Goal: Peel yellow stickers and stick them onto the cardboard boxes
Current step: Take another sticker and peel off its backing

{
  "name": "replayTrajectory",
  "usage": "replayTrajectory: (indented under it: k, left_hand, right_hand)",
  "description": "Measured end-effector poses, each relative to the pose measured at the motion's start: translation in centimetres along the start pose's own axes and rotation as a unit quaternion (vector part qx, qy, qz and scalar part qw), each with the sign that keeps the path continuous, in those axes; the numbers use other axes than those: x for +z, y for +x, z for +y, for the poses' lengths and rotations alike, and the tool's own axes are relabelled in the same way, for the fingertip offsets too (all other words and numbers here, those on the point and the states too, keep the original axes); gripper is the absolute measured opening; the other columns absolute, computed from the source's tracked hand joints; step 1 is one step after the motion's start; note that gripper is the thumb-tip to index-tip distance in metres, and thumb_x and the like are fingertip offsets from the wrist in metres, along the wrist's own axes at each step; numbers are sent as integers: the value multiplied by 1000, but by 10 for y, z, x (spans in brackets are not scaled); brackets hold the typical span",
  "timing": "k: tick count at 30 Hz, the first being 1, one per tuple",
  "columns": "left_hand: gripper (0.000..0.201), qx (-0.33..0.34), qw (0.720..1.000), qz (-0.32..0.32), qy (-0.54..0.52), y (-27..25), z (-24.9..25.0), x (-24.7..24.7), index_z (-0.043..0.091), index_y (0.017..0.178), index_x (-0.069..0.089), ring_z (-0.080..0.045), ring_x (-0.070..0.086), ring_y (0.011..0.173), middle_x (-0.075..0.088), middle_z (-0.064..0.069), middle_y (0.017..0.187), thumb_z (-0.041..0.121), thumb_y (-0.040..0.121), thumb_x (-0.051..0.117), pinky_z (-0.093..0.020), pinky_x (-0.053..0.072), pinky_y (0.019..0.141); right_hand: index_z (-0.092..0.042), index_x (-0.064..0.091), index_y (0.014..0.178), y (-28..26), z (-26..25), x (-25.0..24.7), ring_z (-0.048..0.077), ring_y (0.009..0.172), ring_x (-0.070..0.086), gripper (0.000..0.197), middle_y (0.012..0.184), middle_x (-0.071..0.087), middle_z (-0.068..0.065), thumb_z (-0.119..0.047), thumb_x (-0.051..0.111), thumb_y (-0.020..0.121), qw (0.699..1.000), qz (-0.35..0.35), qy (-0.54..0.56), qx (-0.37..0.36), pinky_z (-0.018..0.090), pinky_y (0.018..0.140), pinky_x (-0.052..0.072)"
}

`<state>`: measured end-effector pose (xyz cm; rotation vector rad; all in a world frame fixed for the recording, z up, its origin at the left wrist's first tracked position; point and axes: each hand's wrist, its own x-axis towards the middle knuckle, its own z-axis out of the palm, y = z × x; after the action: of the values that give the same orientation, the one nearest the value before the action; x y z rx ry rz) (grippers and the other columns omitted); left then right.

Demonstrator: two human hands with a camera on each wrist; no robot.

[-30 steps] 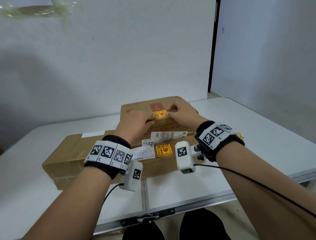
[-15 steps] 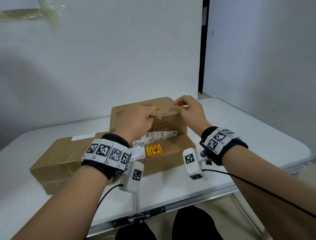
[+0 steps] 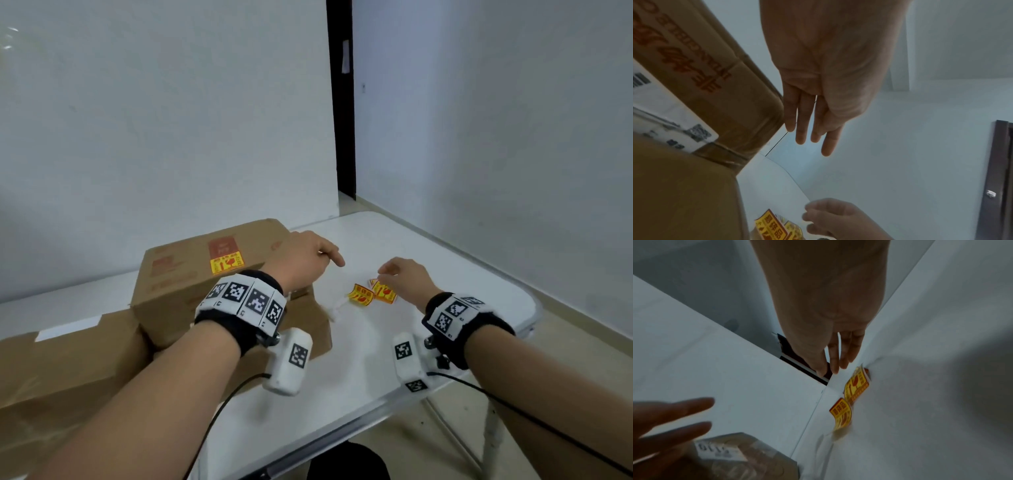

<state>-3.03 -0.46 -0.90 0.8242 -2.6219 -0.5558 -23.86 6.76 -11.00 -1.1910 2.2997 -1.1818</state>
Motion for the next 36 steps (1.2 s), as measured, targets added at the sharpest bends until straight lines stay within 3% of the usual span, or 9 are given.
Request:
replayTrajectory:
  k: [8,12,16,20,24,26,29,33,36]
  left_hand:
    - [36,-45,997,-1,-65,4,-10,11,39,78,75,-20,65,107,64,12,126,17,91,50,-46,44,102]
    - [31,-51,991,18,-126,1,-15,11,39,83,75,-19,66,104,57,13,135,19,93,53,-43,48,97]
    - [35,-52,981,18,-187,-4,-13,12,37,84,74,-10,63,107,56,10,135,11,94,52,-23,51,81]
    - [38,-48,980,12,-194,-12,-7,7,38,83,72,-12,62,108,56,9,136,10,95,51,-21,50,75]
    - [29,-77,968,26,-239,-24,-4,-1,32,92,73,-30,65,99,58,8,132,11,95,53,-42,53,87]
    - [26,-98,954,47,-279,-28,-3,-6,28,103,71,-23,66,87,67,-2,117,12,96,52,-35,55,86]
    - [29,-99,936,96,-324,-34,-3,-16,25,118,64,-7,62,77,69,0,109,10,96,53,-12,54,63]
    - [40,-79,940,164,-289,-46,-15,-35,36,125,58,-1,59,106,60,17,123,16,90,61,-21,52,79]
    - [32,-88,953,173,-231,-67,-27,-52,34,122,59,0,56,108,61,18,117,26,92,61,-12,42,77]
  right_hand:
    - [-2,74,96,12,-11,26,25,103,65,21,106,72,11,-14,67,81,988,-72,-133,23,32,83,53]
    - [-1,74,90,11,-5,27,25,98,66,19,101,72,11,-17,66,84,994,-38,-93,37,29,74,49]
    - [2,71,82,6,-7,31,24,85,65,40,87,71,11,-38,69,81,993,-64,-92,31,30,67,46]
    - [2,72,95,4,-11,39,27,96,67,26,102,73,14,-20,66,82,989,-70,-127,29,33,74,52]
    - [-13,67,85,4,-16,35,26,90,65,13,101,72,11,-16,55,86,997,15,-65,31,29,70,47]
    - [-15,68,90,3,-27,25,24,92,64,14,100,71,8,-14,54,87,996,92,8,-1,31,77,49]
    - [-15,70,95,-5,-62,9,15,89,64,18,98,70,1,-8,55,88,980,123,131,-89,28,80,51]
    - [-12,70,100,-28,-119,11,9,74,59,20,92,66,-1,-4,59,85,965,38,184,-181,15,63,46]
    - [-14,65,110,-44,-150,26,10,76,59,30,93,63,2,-1,57,84,959,-39,155,-233,15,65,48]
